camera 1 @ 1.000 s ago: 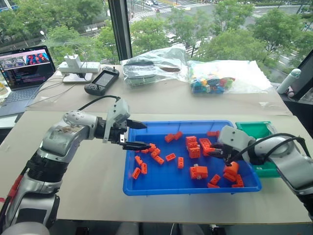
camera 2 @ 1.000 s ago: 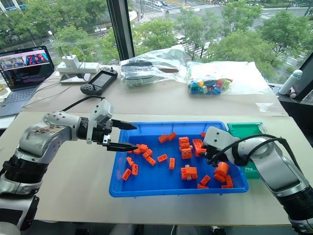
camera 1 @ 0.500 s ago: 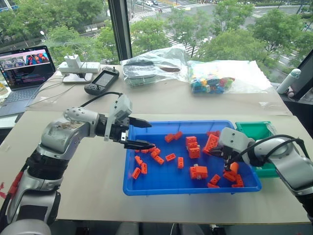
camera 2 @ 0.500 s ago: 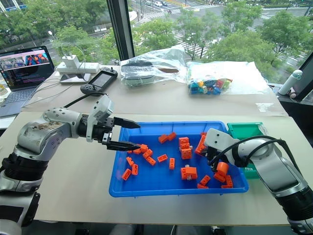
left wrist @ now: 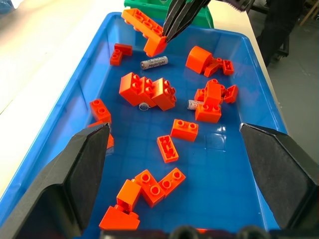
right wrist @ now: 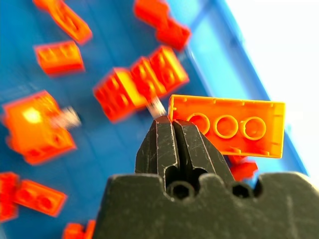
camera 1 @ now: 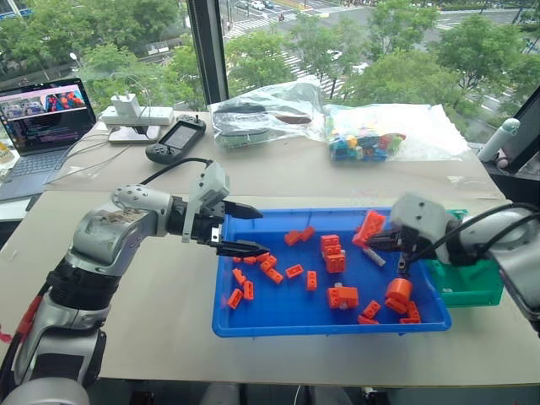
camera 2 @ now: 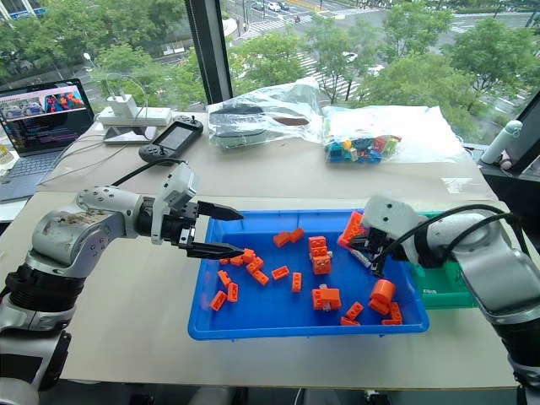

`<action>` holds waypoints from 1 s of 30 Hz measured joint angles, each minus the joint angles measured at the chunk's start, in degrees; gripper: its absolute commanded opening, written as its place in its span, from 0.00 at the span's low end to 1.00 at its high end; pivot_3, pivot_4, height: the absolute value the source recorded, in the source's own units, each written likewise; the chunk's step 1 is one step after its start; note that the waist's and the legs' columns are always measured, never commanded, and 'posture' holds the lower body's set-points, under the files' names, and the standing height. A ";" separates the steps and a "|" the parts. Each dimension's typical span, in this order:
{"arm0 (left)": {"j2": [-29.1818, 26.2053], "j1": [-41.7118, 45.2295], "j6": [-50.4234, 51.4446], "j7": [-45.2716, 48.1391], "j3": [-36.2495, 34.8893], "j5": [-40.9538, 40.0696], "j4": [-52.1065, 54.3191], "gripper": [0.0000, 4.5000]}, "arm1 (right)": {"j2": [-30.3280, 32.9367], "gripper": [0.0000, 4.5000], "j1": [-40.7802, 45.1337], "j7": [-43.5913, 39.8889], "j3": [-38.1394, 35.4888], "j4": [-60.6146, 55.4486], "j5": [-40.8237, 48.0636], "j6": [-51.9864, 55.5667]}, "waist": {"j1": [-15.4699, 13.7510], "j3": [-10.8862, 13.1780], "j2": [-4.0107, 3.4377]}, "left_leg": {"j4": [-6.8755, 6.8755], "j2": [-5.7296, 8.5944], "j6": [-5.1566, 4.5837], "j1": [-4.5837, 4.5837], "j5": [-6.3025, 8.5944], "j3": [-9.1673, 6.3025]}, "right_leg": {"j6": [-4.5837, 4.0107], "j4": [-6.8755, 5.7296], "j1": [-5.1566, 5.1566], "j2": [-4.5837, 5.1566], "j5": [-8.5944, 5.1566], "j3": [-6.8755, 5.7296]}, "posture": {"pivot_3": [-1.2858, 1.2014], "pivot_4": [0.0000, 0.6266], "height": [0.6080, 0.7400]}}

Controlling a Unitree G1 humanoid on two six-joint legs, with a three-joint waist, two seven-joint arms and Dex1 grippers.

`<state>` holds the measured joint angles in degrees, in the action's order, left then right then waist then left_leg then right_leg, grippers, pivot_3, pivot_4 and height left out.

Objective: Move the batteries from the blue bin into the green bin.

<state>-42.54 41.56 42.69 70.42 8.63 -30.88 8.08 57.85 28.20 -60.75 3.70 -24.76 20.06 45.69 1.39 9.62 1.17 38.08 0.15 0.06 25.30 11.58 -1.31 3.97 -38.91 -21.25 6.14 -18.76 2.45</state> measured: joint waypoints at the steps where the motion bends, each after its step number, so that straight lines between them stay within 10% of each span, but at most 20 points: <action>1: 0.19 0.00 0.00 0.00 0.07 -0.01 0.07 1.00 | -2.36 0.01 1.69 0.26 0.27 -1.55 1.69 1.42 | 0.26 0.00 0.00 | 0.00 0.00 0.00 0.00 0.00 -0.01 | 0.00 0.00 0.00 -0.01 0.00 0.00 | 0.52 0.24 0.94; 10: -2.66 -0.23 -0.26 1.21 -0.86 0.11 -0.57 1.00 | -19.62 0.01 10.02 9.10 13.81 -2.55 1.88 6.99 | 0.78 0.01 0.01 | -0.01 0.03 0.00 0.01 0.00 -0.08 | 0.00 -0.22 -0.06 -0.03 0.00 -0.03 | 0.52 0.24 0.94; 20: -7.24 -4.23 1.37 4.04 -3.33 -2.22 1.20 1.00 | -26.58 0.68 11.04 13.25 17.44 3.26 0.17 6.38 | 0.85 0.01 0.02 | -0.04 0.02 0.01 0.00 -0.01 -0.10 | 0.00 -0.28 -0.09 -0.04 0.00 -0.07 | 0.52 0.24 0.94; 24: -7.19 -4.13 1.52 4.51 -3.32 -3.12 2.42 1.00 | -22.74 0.98 11.49 11.52 14.22 2.51 2.01 7.09 | 0.70 0.01 0.02 | -0.04 0.03 0.01 0.00 0.00 -0.10 | 0.00 -0.26 -0.07 -0.03 0.00 -0.07 | 0.52 0.24 0.94; 30: -5.26 -2.91 1.96 6.19 -1.69 -3.82 2.73 1.00 | -1.28 0.99 6.06 5.70 5.11 -1.87 4.86 12.76 | -0.54 0.03 0.04 | -0.04 0.04 -0.03 0.01 0.02 -0.07 | 0.00 -0.03 -0.01 0.00 0.00 -0.08 | 0.52 0.24 0.94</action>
<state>-47.81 38.65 44.65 76.60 6.94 -34.70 10.81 56.58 34.26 -55.05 8.81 -26.63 24.92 58.45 0.85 9.64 1.21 38.04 0.19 0.03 25.31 11.60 -1.37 3.97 -38.94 -21.26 6.14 -18.76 2.37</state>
